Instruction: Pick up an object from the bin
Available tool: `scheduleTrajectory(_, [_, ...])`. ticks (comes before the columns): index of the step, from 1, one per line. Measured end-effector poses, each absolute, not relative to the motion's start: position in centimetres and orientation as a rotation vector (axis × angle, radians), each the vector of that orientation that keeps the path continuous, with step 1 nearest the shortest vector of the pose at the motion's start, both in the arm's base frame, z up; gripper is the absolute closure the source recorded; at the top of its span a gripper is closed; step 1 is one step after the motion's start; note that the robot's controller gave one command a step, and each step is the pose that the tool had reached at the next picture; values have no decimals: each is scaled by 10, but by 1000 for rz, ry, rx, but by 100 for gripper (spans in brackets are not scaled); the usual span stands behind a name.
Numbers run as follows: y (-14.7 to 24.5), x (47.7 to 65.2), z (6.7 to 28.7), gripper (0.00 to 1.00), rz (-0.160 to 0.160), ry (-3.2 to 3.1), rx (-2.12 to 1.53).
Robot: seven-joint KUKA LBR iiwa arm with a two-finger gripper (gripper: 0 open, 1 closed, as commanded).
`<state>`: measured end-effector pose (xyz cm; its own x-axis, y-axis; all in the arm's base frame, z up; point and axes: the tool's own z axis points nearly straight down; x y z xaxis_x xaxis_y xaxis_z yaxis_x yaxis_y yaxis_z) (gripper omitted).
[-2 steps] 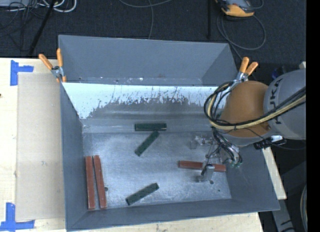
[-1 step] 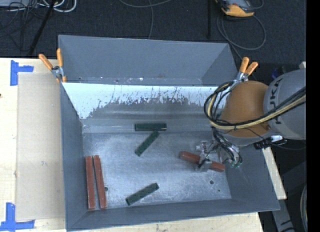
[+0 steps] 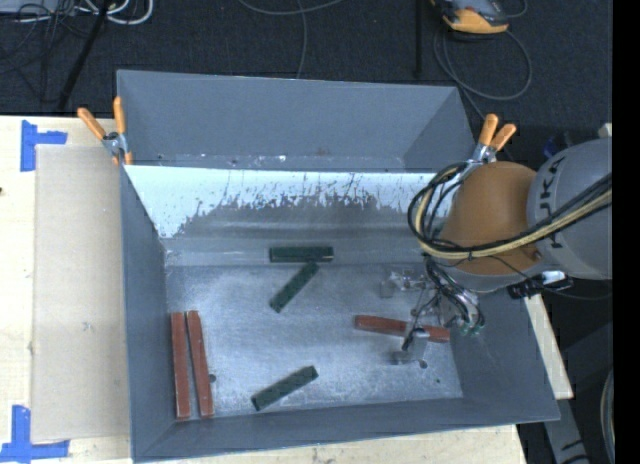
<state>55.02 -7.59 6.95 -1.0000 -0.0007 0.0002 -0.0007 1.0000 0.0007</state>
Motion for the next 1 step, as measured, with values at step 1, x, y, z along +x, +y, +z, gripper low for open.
scheduleTrajectory(1, [-76,550,70,100,-1,-3142,1])
